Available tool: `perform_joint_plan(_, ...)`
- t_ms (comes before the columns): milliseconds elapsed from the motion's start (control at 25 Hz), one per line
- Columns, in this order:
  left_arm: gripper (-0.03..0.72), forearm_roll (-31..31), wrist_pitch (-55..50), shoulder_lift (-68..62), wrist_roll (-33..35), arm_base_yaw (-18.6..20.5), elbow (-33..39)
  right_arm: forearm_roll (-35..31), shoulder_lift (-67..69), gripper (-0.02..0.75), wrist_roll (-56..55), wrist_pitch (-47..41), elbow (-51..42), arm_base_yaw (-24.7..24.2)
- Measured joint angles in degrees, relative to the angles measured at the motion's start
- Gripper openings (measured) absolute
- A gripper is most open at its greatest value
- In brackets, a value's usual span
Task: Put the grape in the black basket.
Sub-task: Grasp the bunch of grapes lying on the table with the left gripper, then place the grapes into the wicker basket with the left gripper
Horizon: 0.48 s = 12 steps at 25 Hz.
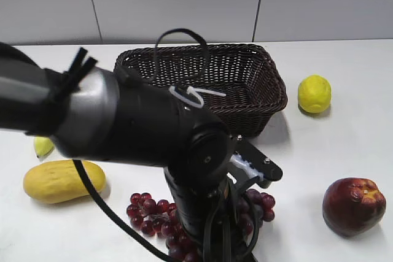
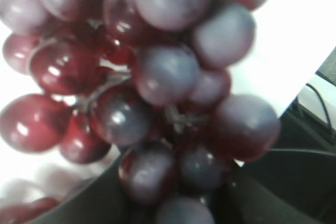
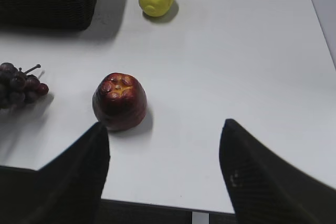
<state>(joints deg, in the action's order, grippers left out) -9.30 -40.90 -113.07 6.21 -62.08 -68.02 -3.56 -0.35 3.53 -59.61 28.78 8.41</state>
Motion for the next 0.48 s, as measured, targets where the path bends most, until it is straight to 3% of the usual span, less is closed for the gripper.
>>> perform_joint_plan(480, 0.277, 16.60, -6.14, 14.77, 4.53, 0.00, -3.79, 0.00, 0.00, 0.498, 0.00, 0.00, 0.00, 0.00)
